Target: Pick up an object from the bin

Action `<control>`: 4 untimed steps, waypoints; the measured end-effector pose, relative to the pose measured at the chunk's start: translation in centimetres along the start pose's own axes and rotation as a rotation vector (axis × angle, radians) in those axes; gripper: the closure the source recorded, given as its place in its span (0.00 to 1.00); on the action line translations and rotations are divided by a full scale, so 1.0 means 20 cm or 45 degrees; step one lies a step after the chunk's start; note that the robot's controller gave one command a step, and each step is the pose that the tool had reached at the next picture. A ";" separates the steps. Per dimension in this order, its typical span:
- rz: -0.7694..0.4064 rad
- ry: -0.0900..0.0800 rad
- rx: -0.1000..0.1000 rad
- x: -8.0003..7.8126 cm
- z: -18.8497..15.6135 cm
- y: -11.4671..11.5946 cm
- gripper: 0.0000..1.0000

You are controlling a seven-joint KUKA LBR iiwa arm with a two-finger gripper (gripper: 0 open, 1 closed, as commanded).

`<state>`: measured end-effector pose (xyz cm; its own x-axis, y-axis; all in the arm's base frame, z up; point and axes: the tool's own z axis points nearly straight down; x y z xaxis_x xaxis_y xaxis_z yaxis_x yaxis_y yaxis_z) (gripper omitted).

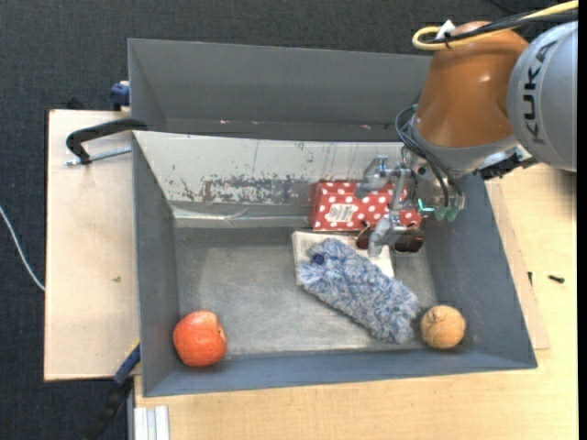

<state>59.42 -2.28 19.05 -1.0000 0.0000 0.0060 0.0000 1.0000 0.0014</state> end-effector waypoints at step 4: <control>0.196 -0.015 -0.001 0.26 0.39 0.02 0.00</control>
Offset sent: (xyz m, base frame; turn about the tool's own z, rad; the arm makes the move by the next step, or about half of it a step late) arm -0.0619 0.0245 -0.0563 0.0033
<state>54.19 -1.85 11.37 -0.9881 0.1534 -0.0056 0.1534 0.9882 0.0019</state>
